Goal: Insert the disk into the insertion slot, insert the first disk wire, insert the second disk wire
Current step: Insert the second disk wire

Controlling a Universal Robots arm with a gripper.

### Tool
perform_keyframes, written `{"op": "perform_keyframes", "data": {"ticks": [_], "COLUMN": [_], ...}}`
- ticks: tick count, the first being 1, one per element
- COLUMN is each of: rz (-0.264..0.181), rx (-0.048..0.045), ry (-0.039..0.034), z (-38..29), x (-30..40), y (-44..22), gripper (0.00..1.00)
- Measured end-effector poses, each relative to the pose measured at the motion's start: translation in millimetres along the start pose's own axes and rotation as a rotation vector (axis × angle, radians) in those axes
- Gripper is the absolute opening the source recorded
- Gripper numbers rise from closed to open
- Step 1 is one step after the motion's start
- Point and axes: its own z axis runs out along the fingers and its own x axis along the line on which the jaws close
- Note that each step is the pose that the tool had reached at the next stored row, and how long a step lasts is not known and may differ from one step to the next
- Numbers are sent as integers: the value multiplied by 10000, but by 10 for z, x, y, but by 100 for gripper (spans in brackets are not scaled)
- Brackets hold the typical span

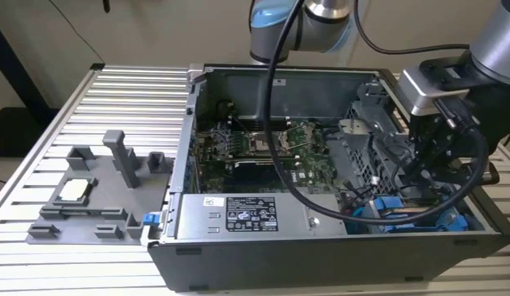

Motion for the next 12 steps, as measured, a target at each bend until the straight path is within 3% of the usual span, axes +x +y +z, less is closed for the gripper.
{"op": "perform_keyframes", "data": {"ticks": [7, 12], "rz": [61, 613], "rx": [-208, -158], "ry": [-9, 24], "z": [-13, 4], "x": [141, 157], "y": [-10, -10], "gripper": [16, 16]}}
